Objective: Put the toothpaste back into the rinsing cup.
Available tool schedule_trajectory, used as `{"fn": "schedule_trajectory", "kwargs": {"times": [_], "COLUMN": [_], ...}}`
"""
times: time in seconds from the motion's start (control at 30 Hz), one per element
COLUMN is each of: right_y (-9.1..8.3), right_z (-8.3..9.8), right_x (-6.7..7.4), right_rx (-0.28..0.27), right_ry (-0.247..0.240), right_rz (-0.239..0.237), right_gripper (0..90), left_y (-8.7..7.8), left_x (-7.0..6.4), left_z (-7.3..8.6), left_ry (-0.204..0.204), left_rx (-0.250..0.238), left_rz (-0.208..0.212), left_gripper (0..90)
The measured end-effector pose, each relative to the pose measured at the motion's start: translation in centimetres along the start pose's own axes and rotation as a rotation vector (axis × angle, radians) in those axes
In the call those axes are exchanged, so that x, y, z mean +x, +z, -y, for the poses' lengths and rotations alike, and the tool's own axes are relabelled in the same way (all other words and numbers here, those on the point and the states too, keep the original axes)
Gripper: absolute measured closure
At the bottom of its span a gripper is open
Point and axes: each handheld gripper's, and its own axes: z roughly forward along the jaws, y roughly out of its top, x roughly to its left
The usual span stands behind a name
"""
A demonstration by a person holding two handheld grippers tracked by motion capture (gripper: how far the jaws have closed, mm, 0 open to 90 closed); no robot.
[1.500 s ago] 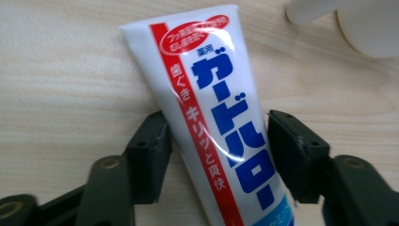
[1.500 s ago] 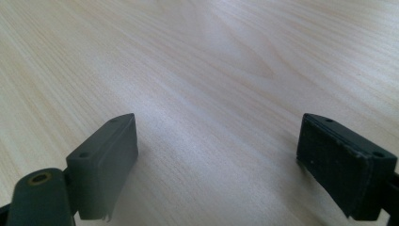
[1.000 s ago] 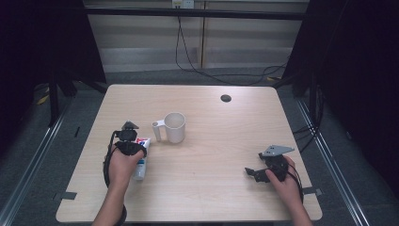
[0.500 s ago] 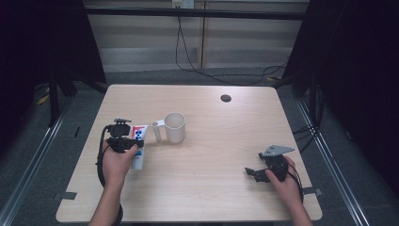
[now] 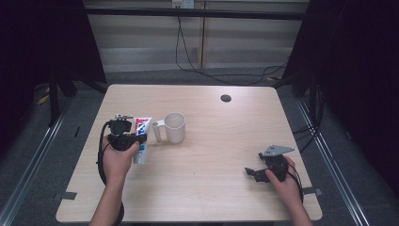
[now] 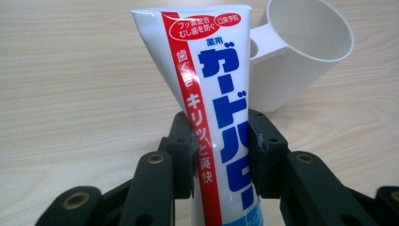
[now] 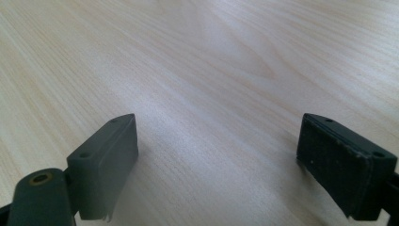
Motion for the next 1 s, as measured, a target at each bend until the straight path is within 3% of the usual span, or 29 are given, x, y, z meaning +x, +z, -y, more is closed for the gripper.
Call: {"fn": "schedule_trajectory", "kwargs": {"times": [0.2,0.43,0.53,0.77,1.0], "right_y": [0.0,0.0,0.0,0.0,0.0], "right_z": [0.0,0.0,0.0,0.0,0.0], "right_x": [0.0,0.0,0.0,0.0,0.0], "right_rx": [0.0,0.0,0.0,0.0,0.0], "right_ry": [0.001,0.001,0.001,0.001,0.001], "right_rz": [0.0,0.001,0.0,0.0,0.0], "right_gripper": [12.6,12.6,12.6,12.5,12.5], "left_y": [-0.7,-1.3,-1.4,-1.4,-1.3], "left_x": [-0.4,-0.8,-0.9,-1.4,-2.1], "left_z": [-0.3,-0.7,-0.8,-1.1,-1.6], "left_ry": [0.041,0.047,0.05,0.062,0.085], "left_rx": [-0.063,-0.149,-0.163,-0.225,-0.253], "left_rz": [-0.011,-0.008,-0.005,0.018,0.054], "left_gripper": [66.3,66.1,65.9,65.9,65.9]}}
